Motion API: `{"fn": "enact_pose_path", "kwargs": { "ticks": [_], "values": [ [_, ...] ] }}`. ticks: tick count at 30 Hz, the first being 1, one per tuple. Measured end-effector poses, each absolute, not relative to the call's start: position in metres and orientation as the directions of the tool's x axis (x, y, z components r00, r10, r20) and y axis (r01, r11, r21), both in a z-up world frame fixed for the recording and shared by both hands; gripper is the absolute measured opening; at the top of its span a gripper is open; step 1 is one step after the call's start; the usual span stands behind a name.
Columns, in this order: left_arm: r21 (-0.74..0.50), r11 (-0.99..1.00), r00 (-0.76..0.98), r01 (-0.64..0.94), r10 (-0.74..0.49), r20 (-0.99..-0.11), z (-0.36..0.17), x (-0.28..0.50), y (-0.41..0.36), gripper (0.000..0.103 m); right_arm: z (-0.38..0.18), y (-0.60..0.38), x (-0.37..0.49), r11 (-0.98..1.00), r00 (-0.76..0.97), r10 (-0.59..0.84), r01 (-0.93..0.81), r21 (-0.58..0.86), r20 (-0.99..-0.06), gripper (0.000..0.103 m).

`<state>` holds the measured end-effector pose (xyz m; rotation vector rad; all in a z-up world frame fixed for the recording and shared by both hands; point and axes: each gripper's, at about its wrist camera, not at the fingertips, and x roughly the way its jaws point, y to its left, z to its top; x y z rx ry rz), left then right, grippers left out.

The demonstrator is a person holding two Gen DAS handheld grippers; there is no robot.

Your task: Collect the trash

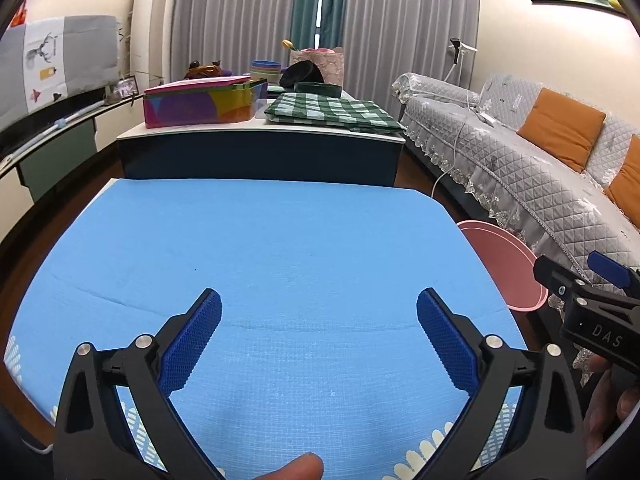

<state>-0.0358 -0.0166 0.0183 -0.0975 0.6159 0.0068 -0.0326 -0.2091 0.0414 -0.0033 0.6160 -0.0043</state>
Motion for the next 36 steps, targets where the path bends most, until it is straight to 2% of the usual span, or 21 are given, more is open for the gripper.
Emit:
{"fn": "enact_pose_path", "kwargs": {
  "ticks": [36],
  "values": [
    [-0.113,0.993,0.815,-0.035,-0.037,-0.579,0.0197,-0.0354,-0.0158,0.095,0.0436,-0.2103,-0.0325,1.000,0.826,-0.012,0.004,-0.016,-0.563,0.098]
  ]
}}
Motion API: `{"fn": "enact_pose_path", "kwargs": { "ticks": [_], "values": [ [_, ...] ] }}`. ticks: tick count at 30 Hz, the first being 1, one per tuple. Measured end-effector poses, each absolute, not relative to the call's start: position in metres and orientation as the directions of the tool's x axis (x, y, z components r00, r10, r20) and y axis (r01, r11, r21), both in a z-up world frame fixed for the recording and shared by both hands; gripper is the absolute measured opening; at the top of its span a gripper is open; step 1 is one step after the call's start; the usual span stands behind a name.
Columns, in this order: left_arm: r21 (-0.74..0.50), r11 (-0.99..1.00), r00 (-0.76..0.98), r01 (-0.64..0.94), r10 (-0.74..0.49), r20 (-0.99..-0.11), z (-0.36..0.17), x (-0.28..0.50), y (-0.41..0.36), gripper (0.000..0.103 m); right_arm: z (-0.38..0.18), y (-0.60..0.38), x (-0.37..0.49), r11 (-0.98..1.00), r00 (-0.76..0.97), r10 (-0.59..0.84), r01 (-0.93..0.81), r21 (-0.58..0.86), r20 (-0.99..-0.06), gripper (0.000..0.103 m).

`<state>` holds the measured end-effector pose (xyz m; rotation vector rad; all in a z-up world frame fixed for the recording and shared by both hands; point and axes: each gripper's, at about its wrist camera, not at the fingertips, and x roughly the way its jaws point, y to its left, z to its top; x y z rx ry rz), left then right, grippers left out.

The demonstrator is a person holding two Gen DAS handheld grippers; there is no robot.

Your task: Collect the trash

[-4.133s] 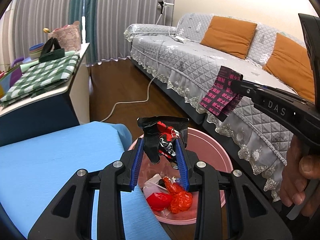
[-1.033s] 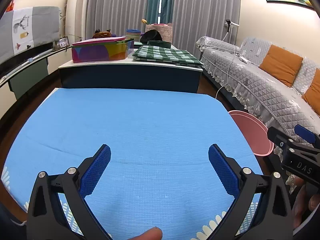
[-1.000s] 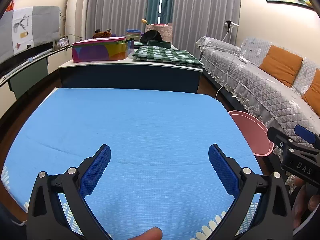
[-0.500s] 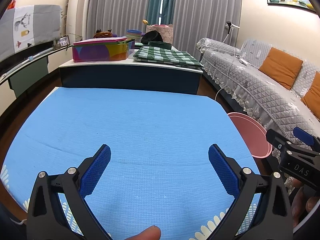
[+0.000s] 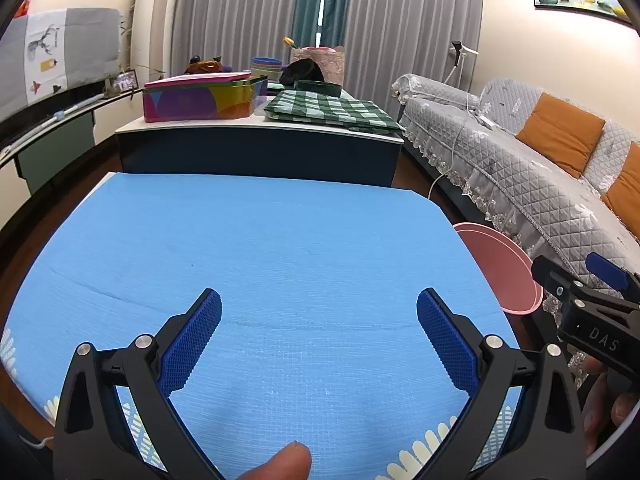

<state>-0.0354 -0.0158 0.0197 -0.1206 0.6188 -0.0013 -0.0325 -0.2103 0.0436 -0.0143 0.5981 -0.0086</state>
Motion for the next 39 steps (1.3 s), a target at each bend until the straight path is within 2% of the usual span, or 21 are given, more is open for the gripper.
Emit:
{"fn": "enact_pose_path", "kwargs": {
  "ticks": [39],
  "values": [
    [-0.129,0.992,0.817,-0.012,-0.065,-0.573,0.0181,-0.0341,-0.0162,0.095,0.0436,-0.2099,-0.0326,1.000,0.826,-0.011,0.004,-0.015,-0.564,0.098]
  ]
}}
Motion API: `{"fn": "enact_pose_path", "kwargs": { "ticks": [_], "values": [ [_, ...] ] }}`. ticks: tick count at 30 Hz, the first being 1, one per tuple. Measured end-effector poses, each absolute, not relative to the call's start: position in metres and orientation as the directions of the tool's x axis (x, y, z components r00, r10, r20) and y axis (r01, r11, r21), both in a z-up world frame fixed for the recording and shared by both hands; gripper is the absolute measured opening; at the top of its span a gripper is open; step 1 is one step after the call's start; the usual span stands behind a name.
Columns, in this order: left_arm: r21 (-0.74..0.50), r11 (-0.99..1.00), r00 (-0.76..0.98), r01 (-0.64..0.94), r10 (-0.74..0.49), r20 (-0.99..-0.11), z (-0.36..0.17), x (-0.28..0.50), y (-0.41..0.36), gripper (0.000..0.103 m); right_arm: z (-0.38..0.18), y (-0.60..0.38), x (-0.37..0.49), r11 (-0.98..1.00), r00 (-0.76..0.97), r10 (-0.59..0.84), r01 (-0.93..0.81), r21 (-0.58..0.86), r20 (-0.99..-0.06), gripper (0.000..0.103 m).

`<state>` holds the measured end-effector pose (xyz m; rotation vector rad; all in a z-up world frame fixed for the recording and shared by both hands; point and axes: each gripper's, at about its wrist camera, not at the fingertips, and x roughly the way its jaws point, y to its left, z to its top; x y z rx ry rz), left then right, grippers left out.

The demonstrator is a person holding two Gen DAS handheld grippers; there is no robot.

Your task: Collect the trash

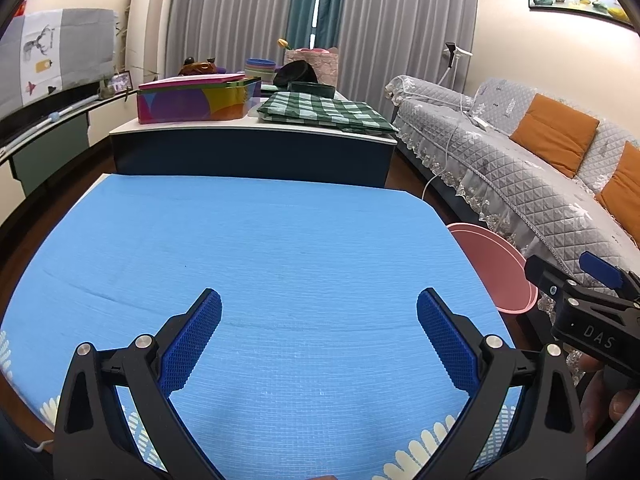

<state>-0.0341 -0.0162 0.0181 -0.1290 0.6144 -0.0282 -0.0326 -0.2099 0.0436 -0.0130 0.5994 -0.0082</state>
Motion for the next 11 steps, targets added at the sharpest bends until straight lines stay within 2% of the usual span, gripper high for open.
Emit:
{"fn": "enact_pose_path", "kwargs": {
  "ticks": [11],
  "values": [
    [-0.127,0.992,0.814,-0.016,-0.061,-0.578,0.0167,-0.0341,-0.0135,0.095,0.0435,-0.2102,-0.0325,1.000,0.825,-0.011,0.004,-0.014,-0.564,0.098]
  ]
}}
